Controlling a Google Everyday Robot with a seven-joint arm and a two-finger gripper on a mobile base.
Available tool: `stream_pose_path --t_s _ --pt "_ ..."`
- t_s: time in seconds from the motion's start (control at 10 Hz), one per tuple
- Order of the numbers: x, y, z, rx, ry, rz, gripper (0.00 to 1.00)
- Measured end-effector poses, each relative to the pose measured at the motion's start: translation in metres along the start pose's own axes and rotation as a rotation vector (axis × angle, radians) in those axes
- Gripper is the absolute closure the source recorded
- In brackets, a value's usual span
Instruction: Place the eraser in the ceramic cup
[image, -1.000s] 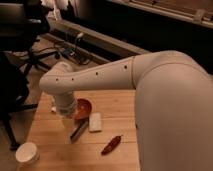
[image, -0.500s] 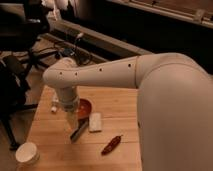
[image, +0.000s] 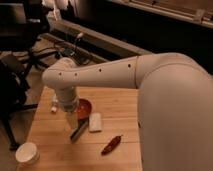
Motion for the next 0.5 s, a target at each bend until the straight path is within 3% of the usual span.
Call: stream_pose_path --t_s 0.3,0.4,0.5 --pt "-0.021 0.000 0.001 0.072 -0.047 -0.231 0.35" --pt "-0.035 0.013 0.016 0.140 -0.095 -0.557 0.35" --pt "-0.032 0.019 0.026 0.145 -0.103 -0.639 0.35"
